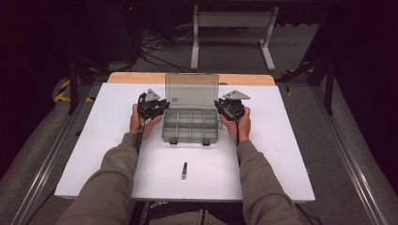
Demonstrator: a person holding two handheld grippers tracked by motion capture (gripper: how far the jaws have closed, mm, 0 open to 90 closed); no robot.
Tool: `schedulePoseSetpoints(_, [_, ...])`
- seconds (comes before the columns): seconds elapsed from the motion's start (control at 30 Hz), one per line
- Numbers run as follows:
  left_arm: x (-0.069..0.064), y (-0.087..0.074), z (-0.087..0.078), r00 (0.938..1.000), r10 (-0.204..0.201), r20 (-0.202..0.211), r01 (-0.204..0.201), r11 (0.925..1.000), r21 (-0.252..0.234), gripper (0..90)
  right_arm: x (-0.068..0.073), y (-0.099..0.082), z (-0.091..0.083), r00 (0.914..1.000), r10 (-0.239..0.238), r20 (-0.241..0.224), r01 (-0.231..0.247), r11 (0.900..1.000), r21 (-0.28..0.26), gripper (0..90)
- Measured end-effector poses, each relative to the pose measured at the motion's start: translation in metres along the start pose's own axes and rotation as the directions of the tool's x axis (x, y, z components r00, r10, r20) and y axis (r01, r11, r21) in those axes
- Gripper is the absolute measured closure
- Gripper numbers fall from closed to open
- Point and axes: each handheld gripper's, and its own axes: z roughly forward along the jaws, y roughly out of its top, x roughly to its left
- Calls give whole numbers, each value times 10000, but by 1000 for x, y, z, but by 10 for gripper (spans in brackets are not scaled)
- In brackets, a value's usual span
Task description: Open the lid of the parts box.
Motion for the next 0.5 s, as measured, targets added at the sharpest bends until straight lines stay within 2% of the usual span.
schedulePoseSetpoints(0.13, [0,0,0,10000,-2,13,2,10000,-3,757,2,-1,6,9999,-12,153,8,9997,249,758])
schedulePoseSetpoints(0.2, [0,0,0,10000,2,4,-2,10000,10,758,2,-3,8,9998,-62,173,53,9986,524,786])
schedulePoseSetpoints(0.27, [-1,0,0,9999,34,-123,-34,10000,23,758,1,-5,9,9999,106,68,-111,9974,713,786])
schedulePoseSetpoints(0.5, [-3,0,0,9998,-46,-183,46,10000,13,760,2,-4,9,9999,8,118,-18,9964,844,782])
